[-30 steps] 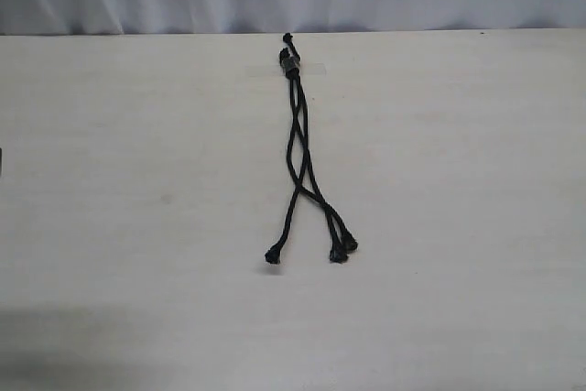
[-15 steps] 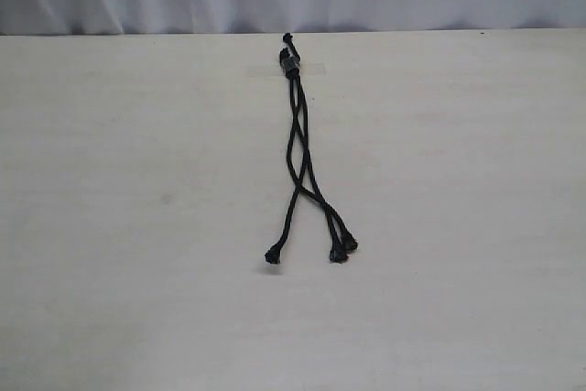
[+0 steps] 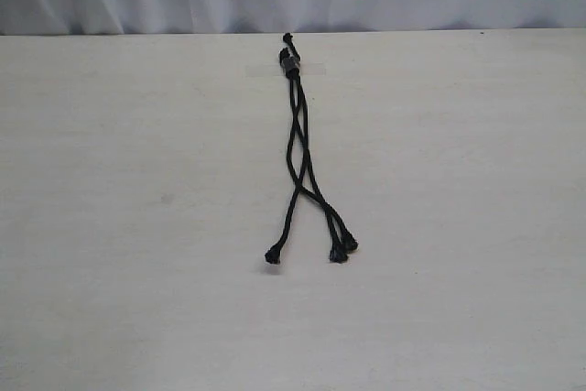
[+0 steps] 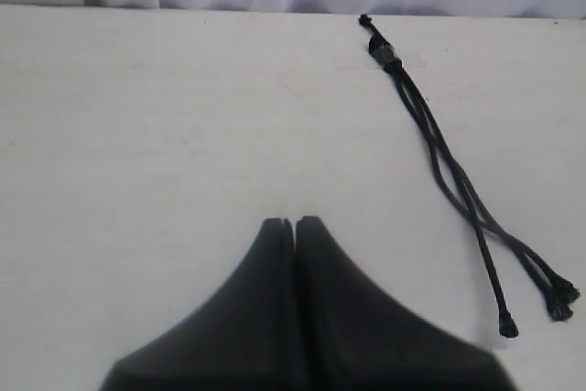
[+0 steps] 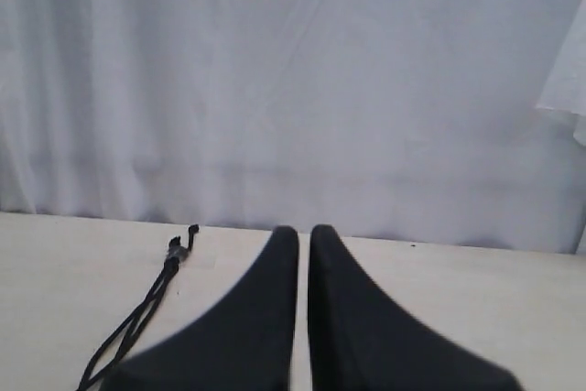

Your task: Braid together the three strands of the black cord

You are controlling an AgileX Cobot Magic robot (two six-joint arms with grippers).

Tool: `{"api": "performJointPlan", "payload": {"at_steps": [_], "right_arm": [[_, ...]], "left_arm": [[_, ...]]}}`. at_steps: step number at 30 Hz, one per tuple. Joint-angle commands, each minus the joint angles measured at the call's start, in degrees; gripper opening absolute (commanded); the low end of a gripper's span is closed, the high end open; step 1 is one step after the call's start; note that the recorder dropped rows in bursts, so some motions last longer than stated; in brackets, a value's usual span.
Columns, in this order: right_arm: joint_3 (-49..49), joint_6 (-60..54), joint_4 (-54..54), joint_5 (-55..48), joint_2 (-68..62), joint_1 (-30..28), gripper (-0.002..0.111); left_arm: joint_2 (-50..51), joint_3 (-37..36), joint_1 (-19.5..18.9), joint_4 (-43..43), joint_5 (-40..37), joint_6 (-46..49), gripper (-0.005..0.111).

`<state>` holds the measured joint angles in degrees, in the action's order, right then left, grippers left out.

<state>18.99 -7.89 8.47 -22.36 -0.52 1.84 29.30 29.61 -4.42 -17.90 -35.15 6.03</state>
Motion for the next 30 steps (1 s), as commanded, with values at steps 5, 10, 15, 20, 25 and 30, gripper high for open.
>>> {"api": "performJointPlan", "payload": {"at_steps": [5, 10, 15, 20, 25, 30], "right_arm": [[-11.6, 0.2, 0.1, 5.6, 0.5, -0.3, 0.004], [-17.8, 0.2, 0.1, 5.6, 0.5, -0.3, 0.004], [-19.0, 0.2, 0.1, 2.1, 0.5, -0.3, 0.004], [-19.0, 0.2, 0.1, 2.3, 0.5, -0.3, 0.004], [-19.0, 0.2, 0.1, 2.3, 0.5, -0.3, 0.004], [-19.0, 0.2, 0.1, 2.3, 0.5, -0.3, 0.004]], "left_arm": [[-8.7, -0.2, 0.5, 0.5, 1.1, 0.1, 0.000], [-14.1, -0.2, 0.5, 0.5, 1.3, 0.1, 0.000], [-18.1, -0.2, 0.5, 0.5, 1.3, 0.1, 0.000], [-21.2, -2.3, 0.1, 0.5, 3.5, 0.1, 0.000], [-27.1, -9.8, -3.5, 0.5, 7.7, 0.1, 0.000], [-29.3, -16.3, -6.8, 0.5, 7.2, 0.1, 0.000]]}}
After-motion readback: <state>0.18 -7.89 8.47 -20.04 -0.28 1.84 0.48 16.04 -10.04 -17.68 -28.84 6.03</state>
